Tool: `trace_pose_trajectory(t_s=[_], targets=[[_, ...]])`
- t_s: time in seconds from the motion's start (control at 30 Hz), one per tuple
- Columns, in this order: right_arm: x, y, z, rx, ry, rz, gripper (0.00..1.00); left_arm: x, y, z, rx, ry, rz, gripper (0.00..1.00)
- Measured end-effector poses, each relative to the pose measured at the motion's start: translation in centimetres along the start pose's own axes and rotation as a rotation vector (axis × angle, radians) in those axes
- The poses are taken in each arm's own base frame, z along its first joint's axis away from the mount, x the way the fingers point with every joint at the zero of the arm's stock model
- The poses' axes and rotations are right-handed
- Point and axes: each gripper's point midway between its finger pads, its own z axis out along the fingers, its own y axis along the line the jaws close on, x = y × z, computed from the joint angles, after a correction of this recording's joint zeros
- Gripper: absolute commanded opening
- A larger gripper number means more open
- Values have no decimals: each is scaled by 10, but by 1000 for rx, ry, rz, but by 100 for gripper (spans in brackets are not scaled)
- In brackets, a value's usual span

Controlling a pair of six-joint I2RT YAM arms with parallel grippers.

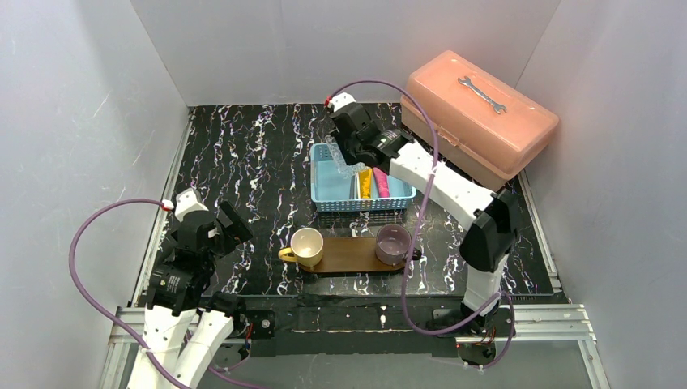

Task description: Prepare toiletry sets of a toothbrush and toothpaste on the tray

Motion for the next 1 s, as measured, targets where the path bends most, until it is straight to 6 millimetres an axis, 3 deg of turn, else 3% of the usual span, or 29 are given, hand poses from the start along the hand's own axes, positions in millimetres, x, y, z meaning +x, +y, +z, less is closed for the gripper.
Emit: trace_pose_trajectory(t_s=[0.27, 0.6, 0.83, 1.0], targets=[[13, 1, -49, -165, -23, -172, 1, 2, -4, 1, 19, 17, 14, 98], [62, 16, -95, -443, -42, -432, 1, 6, -10, 2, 49, 42, 33, 98], [73, 28, -120, -591, -112, -569, 1, 8, -14, 1, 74, 55, 45, 98], [78, 38, -127, -690, -149, -667, 1, 7, -17, 1, 92, 53, 49, 98]])
